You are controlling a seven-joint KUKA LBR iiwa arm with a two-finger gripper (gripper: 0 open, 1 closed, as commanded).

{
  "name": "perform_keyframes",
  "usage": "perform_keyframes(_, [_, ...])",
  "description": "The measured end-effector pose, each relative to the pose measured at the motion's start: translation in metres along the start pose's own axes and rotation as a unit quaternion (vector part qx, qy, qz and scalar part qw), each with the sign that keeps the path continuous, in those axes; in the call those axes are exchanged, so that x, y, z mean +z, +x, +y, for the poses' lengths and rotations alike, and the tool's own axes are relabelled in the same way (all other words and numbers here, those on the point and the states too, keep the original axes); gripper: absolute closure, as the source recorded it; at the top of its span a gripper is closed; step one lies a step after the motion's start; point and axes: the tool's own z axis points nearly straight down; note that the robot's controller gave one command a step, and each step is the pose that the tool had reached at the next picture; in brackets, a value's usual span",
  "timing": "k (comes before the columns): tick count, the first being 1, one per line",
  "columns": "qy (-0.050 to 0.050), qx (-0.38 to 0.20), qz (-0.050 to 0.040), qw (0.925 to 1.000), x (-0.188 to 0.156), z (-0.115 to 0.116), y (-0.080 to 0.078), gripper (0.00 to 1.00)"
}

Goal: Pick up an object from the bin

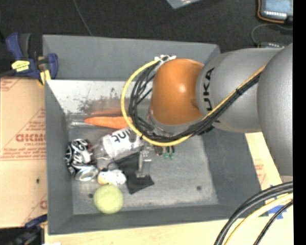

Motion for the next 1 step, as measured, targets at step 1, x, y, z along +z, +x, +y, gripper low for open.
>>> perform_keyframes(1, [0.000,0.001,-0.0040,1.0000,-0.0047,-0.0004,-0.0018,0.00])
